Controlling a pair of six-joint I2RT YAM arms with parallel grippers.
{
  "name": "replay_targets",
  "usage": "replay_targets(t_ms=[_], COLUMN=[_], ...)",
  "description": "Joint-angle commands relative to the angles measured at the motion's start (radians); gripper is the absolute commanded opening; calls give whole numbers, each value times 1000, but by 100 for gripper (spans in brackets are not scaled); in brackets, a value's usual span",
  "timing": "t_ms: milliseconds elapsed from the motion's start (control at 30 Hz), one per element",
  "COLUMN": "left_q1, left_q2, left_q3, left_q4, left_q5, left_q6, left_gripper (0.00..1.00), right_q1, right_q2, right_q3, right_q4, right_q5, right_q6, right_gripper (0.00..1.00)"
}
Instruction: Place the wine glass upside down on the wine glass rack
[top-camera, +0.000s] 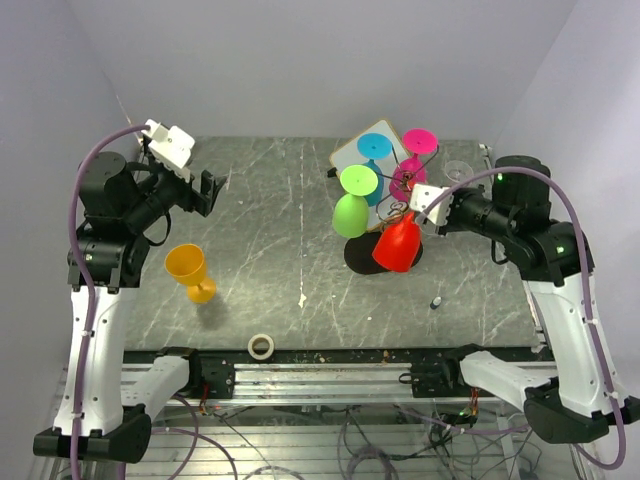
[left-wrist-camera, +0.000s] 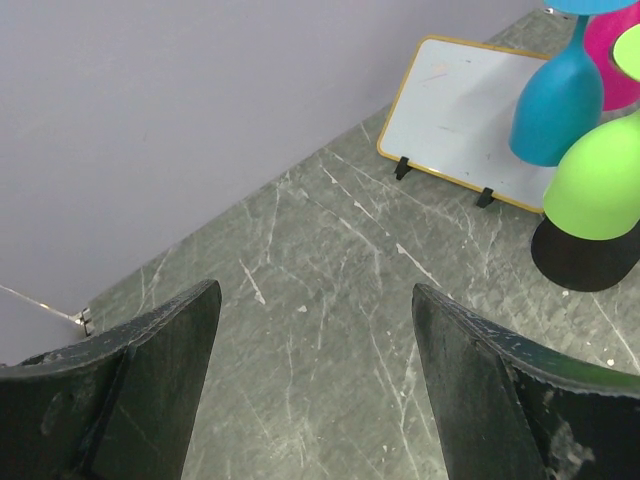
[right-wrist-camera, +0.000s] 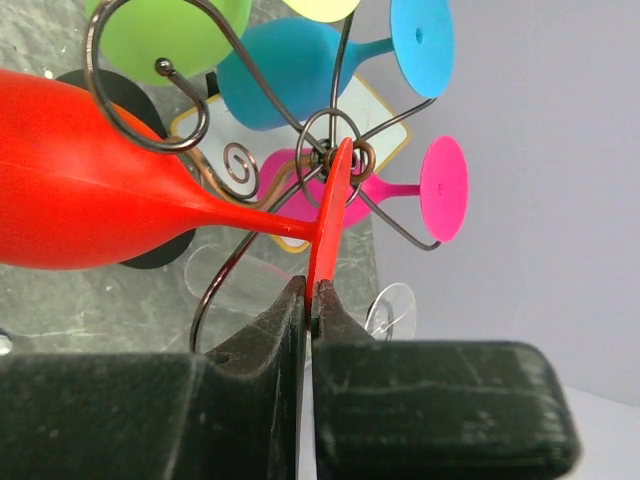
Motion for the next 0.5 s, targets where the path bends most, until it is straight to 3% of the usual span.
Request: replay_targets(t_ms=[0, 467], left_q1=[16, 35], left_q2=[-21, -11], left_q3=[6, 26], left_q4=[42, 51], left_q5=[29, 50], left_q6=[-12, -37], left_gripper=[87, 87], right_q1=[12, 72], right_q2=[23, 73], right_q3=[3, 8], right_q4=[77, 125], right_q5=[21, 50], right_q6=[-32, -60], right_gripper=[0, 0])
